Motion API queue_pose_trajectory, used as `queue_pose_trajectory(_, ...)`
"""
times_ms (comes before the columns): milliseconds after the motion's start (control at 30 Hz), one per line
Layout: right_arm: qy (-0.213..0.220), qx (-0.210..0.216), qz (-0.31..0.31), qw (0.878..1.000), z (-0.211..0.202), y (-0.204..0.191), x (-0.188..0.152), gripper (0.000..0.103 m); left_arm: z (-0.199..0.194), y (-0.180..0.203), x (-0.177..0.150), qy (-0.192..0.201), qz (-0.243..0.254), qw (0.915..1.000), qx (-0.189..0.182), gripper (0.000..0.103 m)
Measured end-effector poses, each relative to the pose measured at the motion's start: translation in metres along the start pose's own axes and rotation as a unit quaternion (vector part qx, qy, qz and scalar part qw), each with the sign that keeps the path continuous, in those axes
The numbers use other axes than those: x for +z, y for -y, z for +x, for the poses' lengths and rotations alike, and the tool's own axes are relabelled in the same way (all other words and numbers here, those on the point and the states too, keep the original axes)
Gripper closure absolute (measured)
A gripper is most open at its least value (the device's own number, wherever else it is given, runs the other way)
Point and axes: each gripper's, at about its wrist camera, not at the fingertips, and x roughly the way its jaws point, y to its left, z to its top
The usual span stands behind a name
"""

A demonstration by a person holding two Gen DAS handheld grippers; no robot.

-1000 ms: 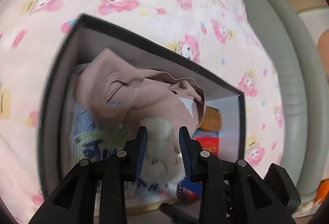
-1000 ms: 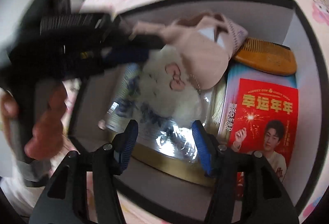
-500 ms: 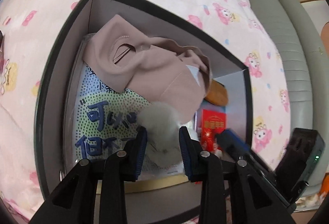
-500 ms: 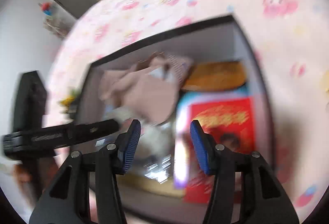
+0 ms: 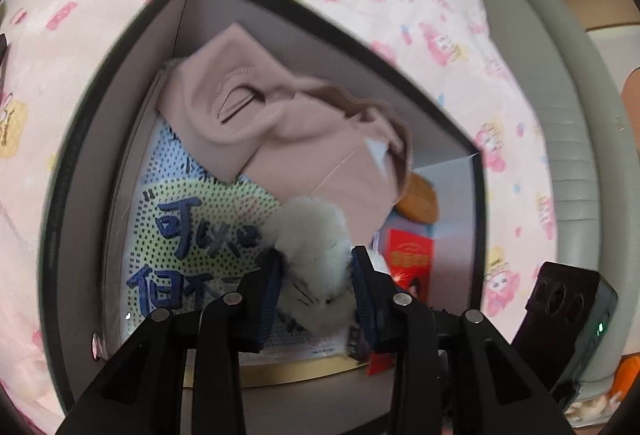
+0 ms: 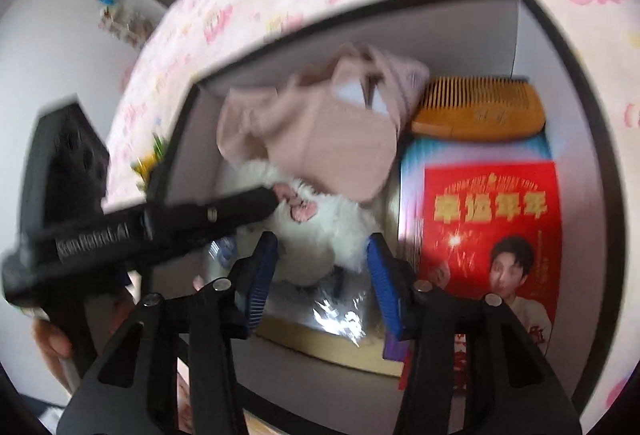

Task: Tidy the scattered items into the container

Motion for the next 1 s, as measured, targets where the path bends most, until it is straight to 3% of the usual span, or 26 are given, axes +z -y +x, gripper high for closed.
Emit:
queue_pose_trajectory(133, 0.056, 0.010, -0.011, 0.998, -0.030, -0.012, 0.025, 0.057, -0.006, 0.012, 0.016, 0.030, 0.004, 0.9987, -0.040, 0.074)
queue_pose_trajectory(233, 0.076, -0.023, -0.031, 0.996, -0.031, -0.023, 0.048, 0.060, -0.001, 0.018, 0.033, 0.047, 0.006, 0.9983, -0.033, 0.077)
queue_pose_trajectory(300, 0.081, -0.040, -0.037, 0.995, -0.025, -0.023, 0.055, 0.060, 0.005, 0.013, 0.046, 0.034, -0.004, 0.9989, -0.030, 0.077)
queue_pose_trajectory(367, 0.080, -0.064, -0.033, 0.994, -0.020, -0.017, 0.053, 0.060, 0.009, 0.017, 0.051, 0.026, -0.003, 0.9994, -0.021, 0.077)
queue_pose_trajectory(533, 0.070, -0.088, -0.030, 0.993, -0.026, 0.001, 0.026, 0.060, -0.024, 0.023, 0.029, 0.041, 0.053, 0.9978, -0.004, 0.077)
queue_pose_trajectory(700, 0.023, -0.047, -0.044, 0.998, -0.019, 0.000, 0.001, 0.060, -0.020, 0.013, 0.008, -0.020, 0.078, 0.9965, 0.021, 0.077)
queue_pose_trajectory(800, 0.005, -0.058, -0.071, 0.996, -0.010, -0.010, -0.004, 0.060, -0.001, 0.009, -0.002, -0.070, 0.084, 0.9927, 0.052, 0.077)
queue_pose_trajectory(1000, 0.049, -0.108, -0.073, 0.990, -0.026, -0.008, -0.004, 0.060, 0.037, 0.013, -0.002, -0.120, 0.067, 0.9897, 0.040, 0.077)
